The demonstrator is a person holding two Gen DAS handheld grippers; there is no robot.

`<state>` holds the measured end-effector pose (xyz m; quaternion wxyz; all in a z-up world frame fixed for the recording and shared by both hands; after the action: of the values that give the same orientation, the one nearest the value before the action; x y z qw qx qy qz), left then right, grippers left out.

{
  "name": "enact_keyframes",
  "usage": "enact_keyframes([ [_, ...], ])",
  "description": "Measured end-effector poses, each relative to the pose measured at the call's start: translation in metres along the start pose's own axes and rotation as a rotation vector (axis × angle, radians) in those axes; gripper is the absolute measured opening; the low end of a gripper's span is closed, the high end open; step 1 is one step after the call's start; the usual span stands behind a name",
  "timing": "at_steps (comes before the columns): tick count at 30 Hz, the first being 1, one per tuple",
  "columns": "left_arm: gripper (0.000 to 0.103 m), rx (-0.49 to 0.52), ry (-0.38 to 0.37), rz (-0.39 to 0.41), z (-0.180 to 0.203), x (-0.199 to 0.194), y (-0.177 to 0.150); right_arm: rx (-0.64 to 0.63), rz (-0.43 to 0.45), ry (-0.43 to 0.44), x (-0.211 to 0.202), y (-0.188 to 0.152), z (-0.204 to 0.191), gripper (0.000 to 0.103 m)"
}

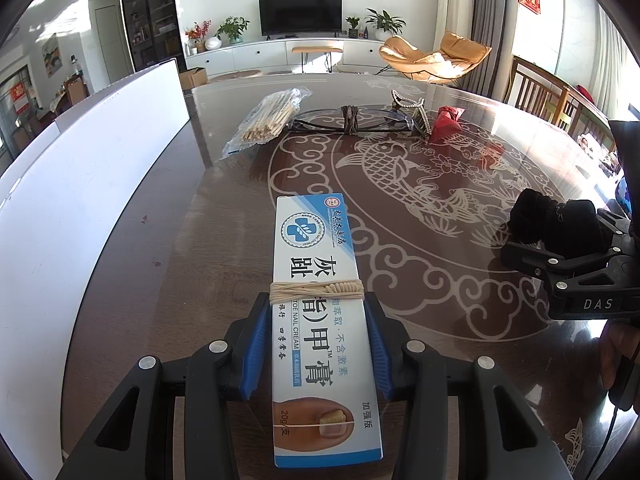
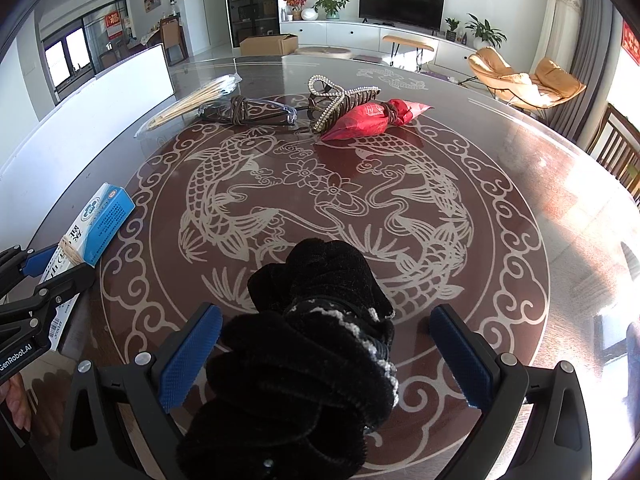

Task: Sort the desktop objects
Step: 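Lift the nail cream box with the left tool while the right tool holds the pouch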

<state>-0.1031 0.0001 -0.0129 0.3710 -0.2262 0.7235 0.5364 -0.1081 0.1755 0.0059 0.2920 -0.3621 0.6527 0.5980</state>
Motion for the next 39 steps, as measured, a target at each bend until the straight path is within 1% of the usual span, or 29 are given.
enact_keyframes([
  [29, 0.046, 0.002, 0.003, -0.002, 0.000, 0.000, 0.000, 0.000, 0.001, -0.003, 0.000, 0.000, 0.000, 0.103],
  [31, 0.052, -0.003, 0.022, -0.009, 0.000, 0.000, 0.000, 0.000, 0.001, -0.003, 0.000, 0.000, 0.000, 0.103],
  [33, 0.074, -0.037, 0.045, -0.026, -0.006, 0.002, -0.002, 0.000, 0.001, -0.003, 0.000, 0.000, 0.000, 0.103],
  [35, 0.079, -0.066, 0.017, -0.027, -0.012, 0.003, -0.003, 0.000, 0.001, -0.002, 0.000, 0.000, 0.000, 0.103],
  [36, 0.086, -0.049, 0.018, -0.034, -0.009, 0.005, -0.002, 0.000, 0.001, -0.003, 0.000, 0.000, 0.000, 0.103],
  [37, 0.089, -0.028, 0.022, -0.041, -0.005, 0.005, -0.001, 0.000, 0.001, -0.003, 0.000, 0.000, 0.000, 0.103],
  [39, 0.090, -0.029, 0.024, -0.041, -0.005, 0.006, -0.002, 0.000, 0.001, -0.002, 0.000, 0.000, 0.001, 0.103],
])
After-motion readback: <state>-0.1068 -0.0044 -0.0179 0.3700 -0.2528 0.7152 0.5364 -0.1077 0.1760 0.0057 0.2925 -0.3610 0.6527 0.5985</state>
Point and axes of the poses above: each gripper's, at about its wrist camera, not at the fingertips, and x roughly the way its jaws point, z to its right, y to its top, the point moved 1 cm from there along x, roughly the way its jaws point, and after that the axes turned 12 degrees about x, right-handed, at the moved point
